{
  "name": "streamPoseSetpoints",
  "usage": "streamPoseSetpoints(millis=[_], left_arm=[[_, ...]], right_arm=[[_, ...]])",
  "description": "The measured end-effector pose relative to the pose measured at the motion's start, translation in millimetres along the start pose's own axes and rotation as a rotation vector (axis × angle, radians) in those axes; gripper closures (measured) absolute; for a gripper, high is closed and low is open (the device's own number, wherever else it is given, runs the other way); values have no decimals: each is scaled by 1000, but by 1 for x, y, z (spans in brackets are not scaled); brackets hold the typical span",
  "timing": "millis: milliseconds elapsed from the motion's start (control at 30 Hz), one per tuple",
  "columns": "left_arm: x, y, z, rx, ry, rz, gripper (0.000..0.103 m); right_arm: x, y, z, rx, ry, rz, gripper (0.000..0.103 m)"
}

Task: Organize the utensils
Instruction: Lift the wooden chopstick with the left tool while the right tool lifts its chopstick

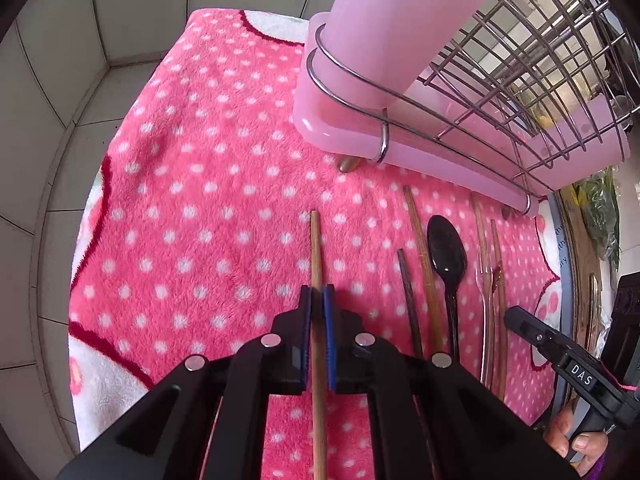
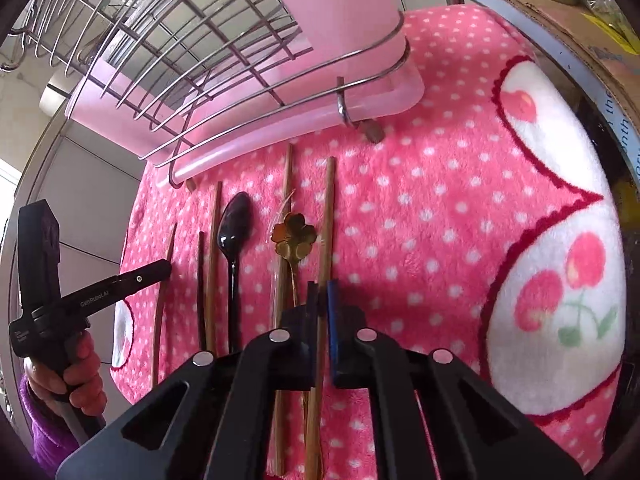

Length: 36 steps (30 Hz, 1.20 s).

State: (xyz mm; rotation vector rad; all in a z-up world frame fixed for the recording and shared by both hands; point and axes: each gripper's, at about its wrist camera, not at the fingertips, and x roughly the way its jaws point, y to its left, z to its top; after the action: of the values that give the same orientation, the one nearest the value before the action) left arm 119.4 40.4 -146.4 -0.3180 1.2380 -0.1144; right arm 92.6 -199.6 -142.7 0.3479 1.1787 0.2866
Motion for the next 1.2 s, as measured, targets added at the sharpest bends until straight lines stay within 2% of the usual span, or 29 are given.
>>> streamPoseSetpoints(millis=[200,400,433,533,567,733,767,833,1067,1200], left_arm=[[-12,26,0,-40,-4,-25,97],[-17,35,0,-51,-8,-33,97],[-17,36,0,-52,-6,-33,97],[-18,38,1,-49,-7,-33,97],[-18,38,1,-48,-7,-33,97],[-16,36,1,-50,-5,-38,97],[-16,36,1,-49,-5,-38,97],[-16,36,0,-47,-4,-39,97],[-15,33,5,-26,21,-27,97],[-13,29,12,-18,58,-15,97]], right_arm=[[-20,-21,-1,45,-23,-27,101],[-12,-8,-1,28,26,32,100],[-11,-4,0,20,26,29,98],[-3,3,3,7,35,18,79],[-1,4,3,5,38,12,78],[16,8,5,-7,63,-28,78],[19,9,5,-7,62,-30,81],[20,9,4,-19,46,-61,96],[-3,-10,7,21,4,-81,96],[-3,-21,6,26,46,-97,96]])
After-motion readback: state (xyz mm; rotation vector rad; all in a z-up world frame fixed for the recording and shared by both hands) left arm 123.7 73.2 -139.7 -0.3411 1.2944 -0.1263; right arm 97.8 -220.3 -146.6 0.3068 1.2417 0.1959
